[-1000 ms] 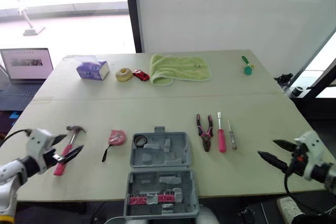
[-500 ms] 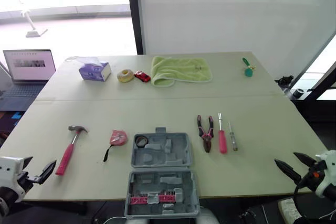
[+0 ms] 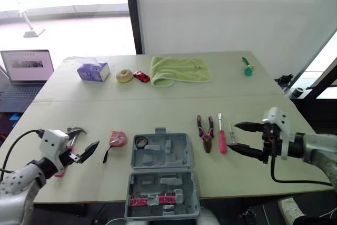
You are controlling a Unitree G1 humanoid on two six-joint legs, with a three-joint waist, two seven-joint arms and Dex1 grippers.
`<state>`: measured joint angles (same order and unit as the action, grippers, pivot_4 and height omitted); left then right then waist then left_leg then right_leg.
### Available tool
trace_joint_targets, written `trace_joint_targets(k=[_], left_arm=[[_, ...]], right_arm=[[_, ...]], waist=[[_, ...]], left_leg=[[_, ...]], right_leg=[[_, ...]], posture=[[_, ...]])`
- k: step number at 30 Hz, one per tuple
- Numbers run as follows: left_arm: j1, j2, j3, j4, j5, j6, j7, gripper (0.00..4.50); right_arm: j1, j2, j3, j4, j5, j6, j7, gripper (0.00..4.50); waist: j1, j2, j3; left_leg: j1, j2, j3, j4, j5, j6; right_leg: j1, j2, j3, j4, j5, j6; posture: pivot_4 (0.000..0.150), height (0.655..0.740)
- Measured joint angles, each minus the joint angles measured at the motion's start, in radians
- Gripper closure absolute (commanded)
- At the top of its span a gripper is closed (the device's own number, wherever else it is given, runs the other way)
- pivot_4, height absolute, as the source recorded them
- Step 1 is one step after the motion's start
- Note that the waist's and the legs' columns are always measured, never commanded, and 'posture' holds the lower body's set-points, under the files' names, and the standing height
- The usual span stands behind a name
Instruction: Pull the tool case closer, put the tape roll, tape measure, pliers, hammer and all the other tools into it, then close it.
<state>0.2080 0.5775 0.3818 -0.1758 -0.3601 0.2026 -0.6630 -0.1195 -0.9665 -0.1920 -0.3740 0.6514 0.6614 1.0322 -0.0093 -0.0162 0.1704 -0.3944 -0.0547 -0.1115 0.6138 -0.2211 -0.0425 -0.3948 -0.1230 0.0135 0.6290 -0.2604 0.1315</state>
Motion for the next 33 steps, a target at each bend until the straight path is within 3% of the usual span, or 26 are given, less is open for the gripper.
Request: trace_joint_targets(k=[7, 14, 22, 31, 33], left_arm=[[0.188, -0.195, -0.037, -0.24, 0.05, 0.105, 0.229, 0.05], [0.226, -0.3, -0.116, -0.27, 0.105, 0.142, 0.347, 0.05], [0.119, -0.344, -0.212, -0.135, 0.154, 0.123, 0.376, 0.05], [-0.057, -0.302, -0.22, 0.1, 0.164, 0.046, 0.31, 0.05], [-0.077, -0.297, -0.221, 0.134, 0.168, 0.023, 0.296, 0.59]], right_arm=[[-0.394, -0.031, 0.238, -0.007, 0.03, 0.099, 0.169, 0.0], [-0.576, -0.023, 0.371, 0.054, -0.003, 0.131, 0.28, 0.0], [-0.585, -0.039, 0.425, 0.087, -0.077, 0.18, 0.289, 0.0], [-0.557, -0.064, 0.409, 0.066, -0.09, 0.217, 0.262, 0.0], [-0.553, -0.066, 0.407, 0.064, -0.09, 0.227, 0.253, 0.0]], waist=[[0.006, -0.001, 0.001], [0.023, -0.002, 0.001], [0.023, -0.001, 0.001], [0.025, 0.0, 0.0], [0.023, 0.0, 0.0]], left_leg=[[-0.001, 0.0, 0.003, 0.002, -0.002, 0.002], [-0.015, -0.002, 0.003, 0.01, -0.002, 0.002], [-0.015, -0.002, 0.004, 0.013, -0.004, 0.002], [-0.015, -0.003, 0.003, 0.014, -0.004, 0.002], [-0.015, -0.003, 0.003, 0.014, -0.004, 0.002]], right_leg=[[-0.001, 0.001, 0.0, 0.0, 0.0, 0.0], [-0.01, 0.0, 0.0, -0.002, 0.002, 0.0], [-0.01, 0.001, -0.001, -0.001, 0.002, 0.001], [-0.01, 0.001, -0.001, 0.0, 0.003, 0.001], [-0.01, 0.001, -0.001, 0.0, 0.003, 0.002]], posture=[[0.15, 0.74], [0.15, 0.74], [0.15, 0.74], [0.15, 0.74], [0.15, 0.74]])
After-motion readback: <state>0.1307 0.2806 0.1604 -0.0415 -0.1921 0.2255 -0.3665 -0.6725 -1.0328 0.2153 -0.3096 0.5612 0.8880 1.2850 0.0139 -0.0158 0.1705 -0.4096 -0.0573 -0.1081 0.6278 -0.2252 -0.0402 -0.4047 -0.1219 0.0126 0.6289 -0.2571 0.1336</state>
